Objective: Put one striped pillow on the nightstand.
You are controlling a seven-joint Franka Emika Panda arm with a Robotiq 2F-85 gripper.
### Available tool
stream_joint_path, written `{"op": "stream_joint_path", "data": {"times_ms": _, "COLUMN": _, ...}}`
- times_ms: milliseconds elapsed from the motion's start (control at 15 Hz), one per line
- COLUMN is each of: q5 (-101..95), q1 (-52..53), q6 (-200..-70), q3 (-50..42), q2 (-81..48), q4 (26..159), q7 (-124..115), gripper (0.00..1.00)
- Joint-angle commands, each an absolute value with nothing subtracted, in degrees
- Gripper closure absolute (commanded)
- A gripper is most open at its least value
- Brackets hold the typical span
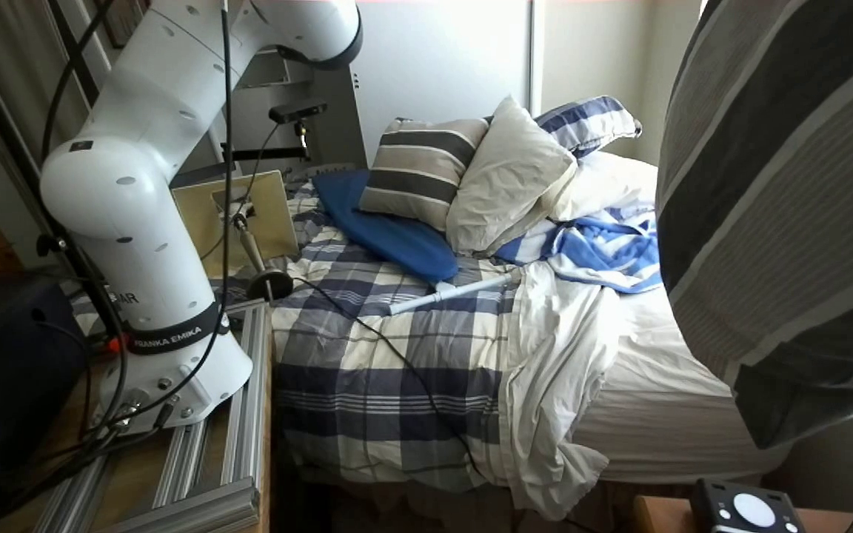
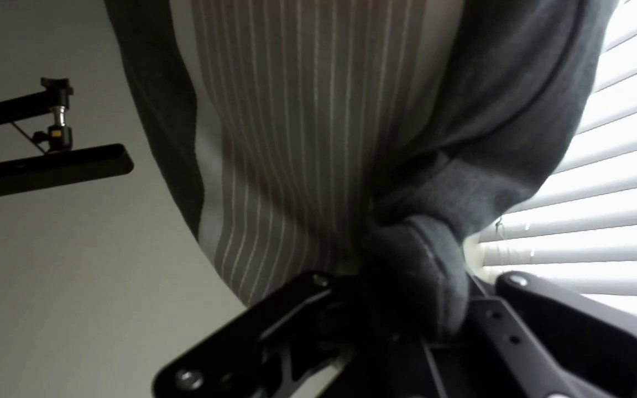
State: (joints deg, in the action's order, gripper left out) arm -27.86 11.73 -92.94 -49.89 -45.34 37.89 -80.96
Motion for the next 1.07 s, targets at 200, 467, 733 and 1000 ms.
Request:
{"op": "stream_joint_path", "data": {"times_ms": 200, "q5": -28.9, "q1": 12.3, "q6": -92.7, "q3": -51.2, "q2": -45.9, "q4": 38.9, "q7": -81.7, "gripper": 0.89}}
{"op": "stream_joint_path", "data": {"times_ms": 467, "q5": -28.9, "q1": 12.5, "q6": -92.6, "q3": -51.3, "q2": -45.9, "q4": 38.9, "q7": -81.8, "gripper": 0.89}}
{"op": "stream_joint_path", "data": {"times_ms": 733, "q5": -28.9, "q1": 12.7, "q6": -92.6, "q3": -51.3, "q2": -45.9, "q4": 38.9, "q7": -81.9, "gripper": 0.89}}
{"op": "stream_joint_path", "data": {"times_ms": 1000, "q5": -28.2, "q1": 11.4, "q6": -91.7, "q3": -51.2, "q2": -47.0, "q4": 38.8, "q7": -82.2, "gripper": 0.97}}
